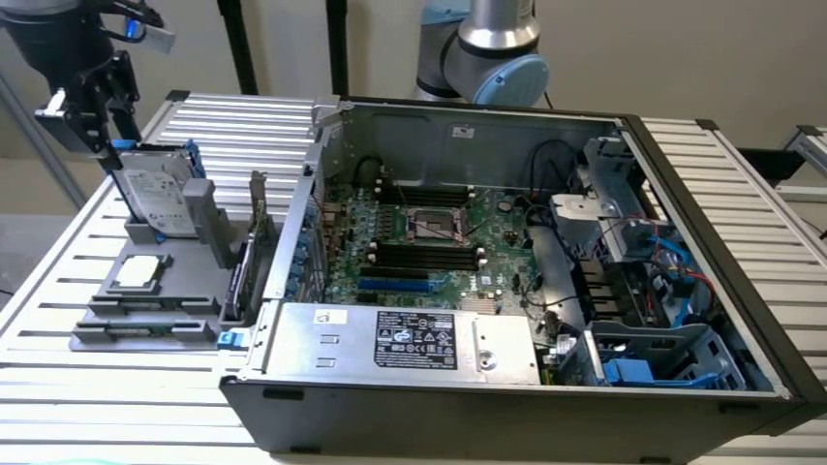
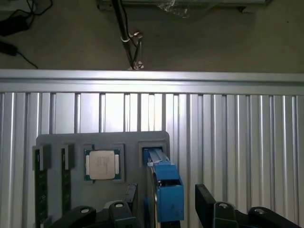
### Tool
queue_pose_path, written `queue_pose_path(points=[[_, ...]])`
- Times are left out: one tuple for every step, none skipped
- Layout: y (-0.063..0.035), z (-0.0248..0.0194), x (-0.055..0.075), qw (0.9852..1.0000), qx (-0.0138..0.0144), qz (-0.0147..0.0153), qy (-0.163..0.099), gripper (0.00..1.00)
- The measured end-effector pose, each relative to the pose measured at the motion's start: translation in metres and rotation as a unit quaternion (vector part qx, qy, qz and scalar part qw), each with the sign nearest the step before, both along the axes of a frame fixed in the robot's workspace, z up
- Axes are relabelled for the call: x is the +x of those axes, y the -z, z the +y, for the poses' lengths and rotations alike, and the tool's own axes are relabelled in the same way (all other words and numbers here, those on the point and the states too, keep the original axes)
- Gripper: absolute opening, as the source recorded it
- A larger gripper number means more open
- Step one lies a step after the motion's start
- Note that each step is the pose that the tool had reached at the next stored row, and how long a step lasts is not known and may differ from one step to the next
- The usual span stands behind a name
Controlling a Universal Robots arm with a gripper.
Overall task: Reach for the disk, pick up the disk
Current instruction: 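Pick up the disk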
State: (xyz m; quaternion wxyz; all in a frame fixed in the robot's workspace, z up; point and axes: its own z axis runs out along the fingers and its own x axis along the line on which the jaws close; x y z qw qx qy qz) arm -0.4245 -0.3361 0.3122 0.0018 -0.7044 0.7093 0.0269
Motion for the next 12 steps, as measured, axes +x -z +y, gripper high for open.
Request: queue_pose_path(points=[[0.0018, 0.0000, 0.000, 1.0000, 0.0000, -0.0001, 0.000, 0.60], [0.0037, -0.0001, 0.000, 1.0000, 0.0000, -0.0004, 0.000, 0.60], [0.0054, -0.0001, 0.000, 1.0000, 0.0000, -0.0009, 0.000, 0.60], [0.0072, -0.0001, 0.000, 1.0000, 0.0000, -0.0015, 0.000, 0.60], [0.0091, -0.0001, 0.000, 1.0000, 0.0001, -0.0021, 0.000, 0.60], [0.0109, -0.0001, 0.000, 1.0000, 0.0001, -0.0025, 0.000, 0.60], [0.0126, -0.0001, 0.000, 1.0000, 0.0000, -0.0029, 0.000, 0.60], [0.0142, -0.0001, 0.000, 1.0000, 0.0000, -0.0034, 0.000, 0.60], [0.0155, -0.0001, 0.000, 1.0000, 0.0000, -0.0037, 0.000, 0.60], [0.0164, -0.0001, 0.000, 1.0000, 0.0000, -0.0040, 0.000, 0.60], [0.0171, -0.0001, -0.001, 1.0000, 0.0000, -0.0043, 0.000, 0.60], [0.0177, 0.0000, -0.002, 1.0000, 0.0000, -0.0050, 0.000, 0.60]])
